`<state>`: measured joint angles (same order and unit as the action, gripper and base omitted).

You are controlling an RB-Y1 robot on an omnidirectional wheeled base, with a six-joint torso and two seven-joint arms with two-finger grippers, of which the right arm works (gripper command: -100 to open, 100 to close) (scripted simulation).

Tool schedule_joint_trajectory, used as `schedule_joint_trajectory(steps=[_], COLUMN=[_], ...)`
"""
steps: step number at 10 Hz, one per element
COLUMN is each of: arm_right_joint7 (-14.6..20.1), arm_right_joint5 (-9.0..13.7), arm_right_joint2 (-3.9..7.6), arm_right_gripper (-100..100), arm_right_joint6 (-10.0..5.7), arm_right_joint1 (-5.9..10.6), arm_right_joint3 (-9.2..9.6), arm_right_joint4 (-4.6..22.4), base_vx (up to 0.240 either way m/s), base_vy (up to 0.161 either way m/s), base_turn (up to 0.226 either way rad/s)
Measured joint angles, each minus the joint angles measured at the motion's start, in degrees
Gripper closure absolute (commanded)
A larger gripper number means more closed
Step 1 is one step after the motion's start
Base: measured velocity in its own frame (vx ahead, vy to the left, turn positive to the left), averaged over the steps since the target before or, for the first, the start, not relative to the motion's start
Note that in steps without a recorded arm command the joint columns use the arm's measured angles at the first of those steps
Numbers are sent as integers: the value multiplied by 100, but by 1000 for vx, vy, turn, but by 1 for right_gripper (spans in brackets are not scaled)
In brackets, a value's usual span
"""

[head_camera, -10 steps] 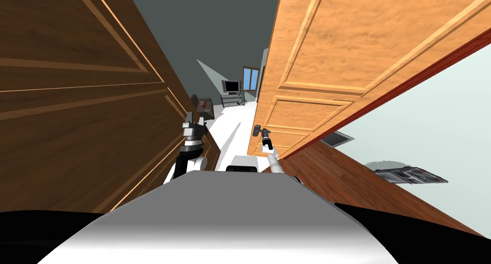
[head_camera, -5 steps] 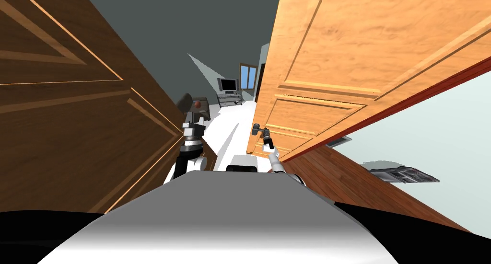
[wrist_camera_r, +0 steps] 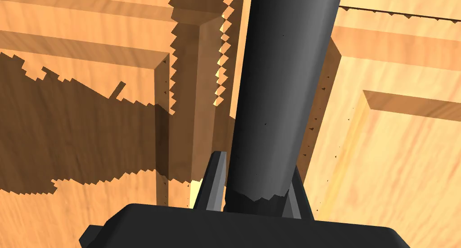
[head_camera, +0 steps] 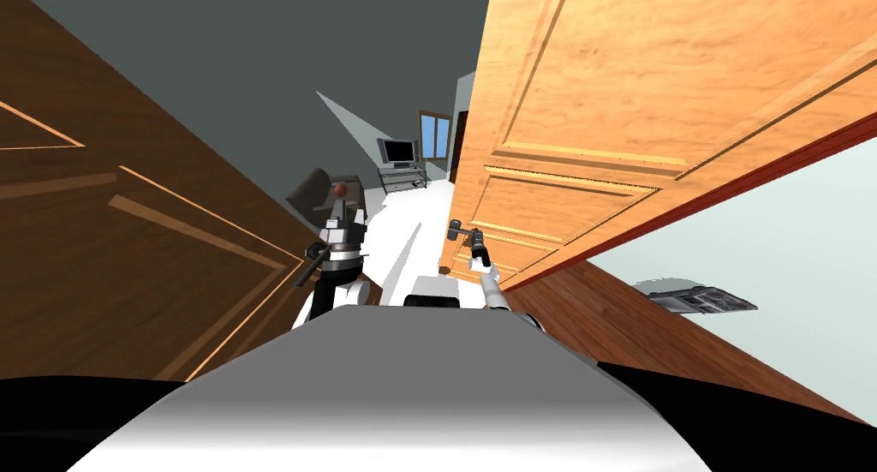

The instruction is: Push the door open

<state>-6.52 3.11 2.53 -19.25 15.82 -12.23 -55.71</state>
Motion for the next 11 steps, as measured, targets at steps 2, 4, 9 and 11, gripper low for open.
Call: schedule_joint_trajectory(steps=[2,4,9,11], arm_right_joint7=[-117,-196,-578,-778], arm_right_joint5=[60,134,616,872], arm_right_joint2=[-15,-7,52,45], arm_right_gripper=[100,100,-100,-100], arm_right_joint6=[-40,-67,-201,-270], arm_right_joint1=[76,105,207,260], arm_right_joint3=[-103,-157,16,163], arm_right_joint4=[92,144,249,331], base_vx=[171,178,-38,-39], base_vy=[31,45,-10,2], base_turn=[-137,-198,-61,-53])
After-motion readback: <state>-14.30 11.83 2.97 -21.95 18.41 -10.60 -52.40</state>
